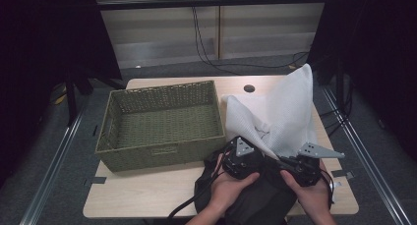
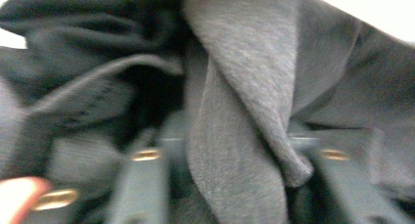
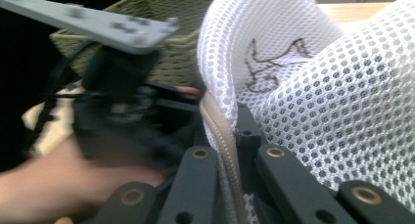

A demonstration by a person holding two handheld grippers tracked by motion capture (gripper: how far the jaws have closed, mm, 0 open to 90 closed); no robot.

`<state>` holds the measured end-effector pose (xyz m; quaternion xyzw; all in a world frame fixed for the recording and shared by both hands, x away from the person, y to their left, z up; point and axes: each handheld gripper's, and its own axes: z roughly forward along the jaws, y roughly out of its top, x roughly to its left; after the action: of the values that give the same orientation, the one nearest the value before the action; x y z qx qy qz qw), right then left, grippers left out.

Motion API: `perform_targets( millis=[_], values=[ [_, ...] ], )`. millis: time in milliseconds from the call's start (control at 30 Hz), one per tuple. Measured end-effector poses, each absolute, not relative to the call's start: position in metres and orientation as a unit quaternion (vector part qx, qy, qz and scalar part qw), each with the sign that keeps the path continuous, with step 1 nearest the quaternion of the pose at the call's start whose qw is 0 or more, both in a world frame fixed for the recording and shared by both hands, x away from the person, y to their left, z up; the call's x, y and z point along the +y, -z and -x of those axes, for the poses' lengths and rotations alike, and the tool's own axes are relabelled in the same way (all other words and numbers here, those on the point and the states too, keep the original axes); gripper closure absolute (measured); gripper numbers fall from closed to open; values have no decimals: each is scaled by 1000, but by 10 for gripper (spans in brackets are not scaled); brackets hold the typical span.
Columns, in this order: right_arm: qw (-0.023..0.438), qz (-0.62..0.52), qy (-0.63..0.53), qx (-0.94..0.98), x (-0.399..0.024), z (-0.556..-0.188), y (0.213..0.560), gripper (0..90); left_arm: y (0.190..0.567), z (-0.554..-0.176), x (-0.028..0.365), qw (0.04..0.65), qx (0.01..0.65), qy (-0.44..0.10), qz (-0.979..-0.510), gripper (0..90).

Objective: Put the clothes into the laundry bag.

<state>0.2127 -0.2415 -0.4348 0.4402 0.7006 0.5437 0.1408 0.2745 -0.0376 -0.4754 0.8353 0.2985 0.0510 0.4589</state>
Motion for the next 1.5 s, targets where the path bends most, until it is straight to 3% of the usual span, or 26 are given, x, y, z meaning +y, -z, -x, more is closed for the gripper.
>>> perform_targets(
  millis=[67,200,367,467,567,600,700,800,967,1067,1133,1200,1333,1400,1433,1467,1500],
  values=[
    [148,-452,-542,693,-249,-218,439,890,464,-268,-27,472,290,-39,-832,244],
    [150,-456,-546,686,-255,-221,440,888,443,-253,-11,491,238,-52,-837,208],
    [144,-452,-552,686,-254,-224,441,887,479,-263,-41,358,207,-1,-910,147],
    [135,-452,-556,684,-253,-226,443,885,482,-263,-46,336,209,-43,-918,322],
    [133,-453,-558,683,-252,-229,446,884,478,-264,-41,356,202,-40,-912,629],
    [131,-453,-559,682,-251,-228,445,885,479,-264,-39,368,211,-33,-905,683],
    [121,-446,-569,680,-249,-224,441,886,474,-260,-37,416,228,-21,-880,723],
    [123,-437,-578,678,-246,-218,433,888,458,-261,-29,523,232,58,-818,730],
    [144,-408,-602,671,-241,-198,410,888,444,-257,-27,583,249,21,-773,723],
    [130,-411,-595,678,-240,-195,410,890,460,-264,-35,543,307,-3,-781,704],
    [131,-416,-578,690,-240,-197,419,891,484,-276,-47,479,313,-3,-820,672],
    [123,-427,-573,689,-244,-203,428,891,491,-279,-48,470,317,9,-824,617],
    [131,-447,-573,675,-260,-214,435,889,467,-262,-38,489,260,-13,-833,352],
    [124,-458,-579,663,-268,-219,437,888,454,-254,-28,504,242,-19,-829,278],
    [123,-460,-583,659,-270,-221,438,888,450,-250,-23,499,233,-36,-834,239],
    [121,-462,-583,657,-272,-225,441,888,449,-249,-24,478,228,-56,-847,140],
    [121,-462,-583,657,-272,-225,441,888,452,-249,-25,461,223,-56,-857,140]
  ],
)
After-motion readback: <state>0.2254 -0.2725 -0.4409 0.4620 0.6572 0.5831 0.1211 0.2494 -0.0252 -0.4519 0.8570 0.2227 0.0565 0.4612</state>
